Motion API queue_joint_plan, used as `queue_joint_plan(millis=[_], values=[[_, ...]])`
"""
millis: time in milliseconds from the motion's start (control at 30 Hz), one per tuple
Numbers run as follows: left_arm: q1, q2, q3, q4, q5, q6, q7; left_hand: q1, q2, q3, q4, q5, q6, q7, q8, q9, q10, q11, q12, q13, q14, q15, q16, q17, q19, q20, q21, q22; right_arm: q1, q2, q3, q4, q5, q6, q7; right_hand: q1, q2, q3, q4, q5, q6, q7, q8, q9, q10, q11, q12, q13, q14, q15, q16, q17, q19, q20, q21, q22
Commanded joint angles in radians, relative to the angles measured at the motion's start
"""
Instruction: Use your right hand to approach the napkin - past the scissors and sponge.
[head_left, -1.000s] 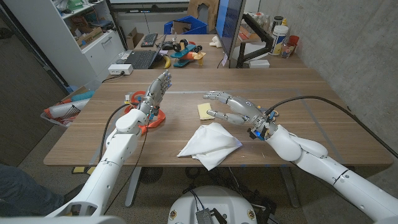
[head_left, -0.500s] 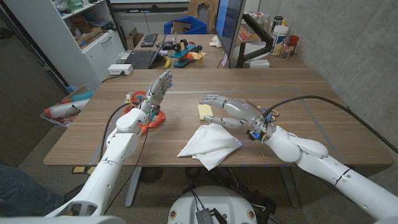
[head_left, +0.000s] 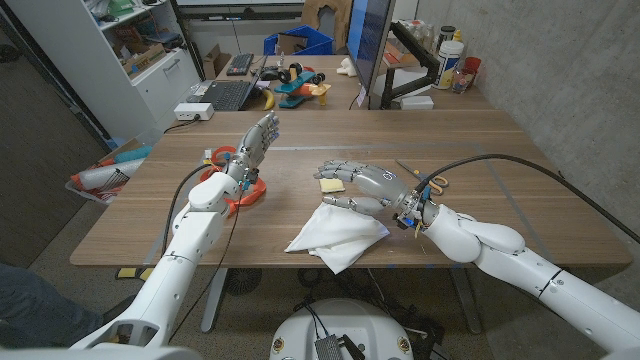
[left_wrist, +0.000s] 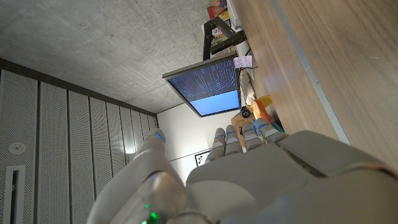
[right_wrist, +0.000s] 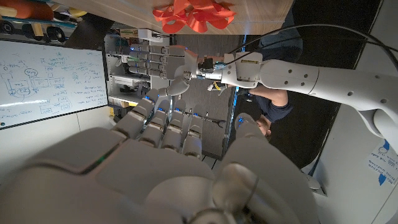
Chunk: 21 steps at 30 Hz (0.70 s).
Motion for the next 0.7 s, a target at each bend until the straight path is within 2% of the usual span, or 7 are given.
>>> queue_joint_plan(millis=[33, 367, 700], values=[[-0.008, -0.005, 0.004, 0.011, 0.005, -0.006, -0.005, 0.006, 0.012, 0.002, -0.008, 0.000, 0.010, 0.002, -0.003, 0.005, -0.002, 0.000, -0.001, 0.000, 0.004, 0.005, -0.001, 0.004, -0.002, 0.008, -0.003, 0.006, 0.014, -0.014, -0.028, -0.009, -0.029, -0.017, 0.019, 0.005, 0.013, 0.002, -0.007, 0.006, 0.010, -0.006, 0.002, 0.002, 0.009, -0.009, 0.001, 0.004, 0.001, 0.006, -0.005, 0.002, 0.001, 0.013, -0.007, 0.004], [-0.006, -0.003, 0.001, 0.003, 0.006, -0.006, -0.002, 0.006, 0.014, 0.002, -0.009, 0.000, 0.012, 0.002, -0.002, 0.005, -0.003, 0.003, -0.001, 0.000, 0.003, 0.008, -0.001, 0.004, -0.002, 0.008, -0.008, 0.006, 0.022, -0.018, -0.043, -0.015, -0.054, -0.049, 0.032, 0.007, 0.020, 0.008, -0.010, 0.008, 0.016, -0.017, 0.000, 0.003, 0.019, -0.015, 0.000, 0.004, -0.006, 0.008, -0.010, -0.001, -0.019, 0.050, -0.021, 0.005], [-0.005, 0.000, 0.000, -0.001, 0.005, -0.003, -0.003, 0.005, 0.015, 0.002, -0.010, 0.000, 0.015, 0.002, -0.002, 0.005, -0.002, 0.001, -0.001, 0.000, 0.002, 0.008, -0.002, 0.004, -0.002, 0.008, -0.011, 0.006, 0.023, -0.022, -0.061, -0.028, -0.101, -0.104, 0.033, 0.010, 0.011, 0.007, -0.019, 0.008, 0.015, -0.021, -0.003, 0.003, 0.009, -0.015, -0.007, 0.005, -0.019, 0.018, -0.017, -0.003, -0.025, 0.062, -0.027, 0.005]])
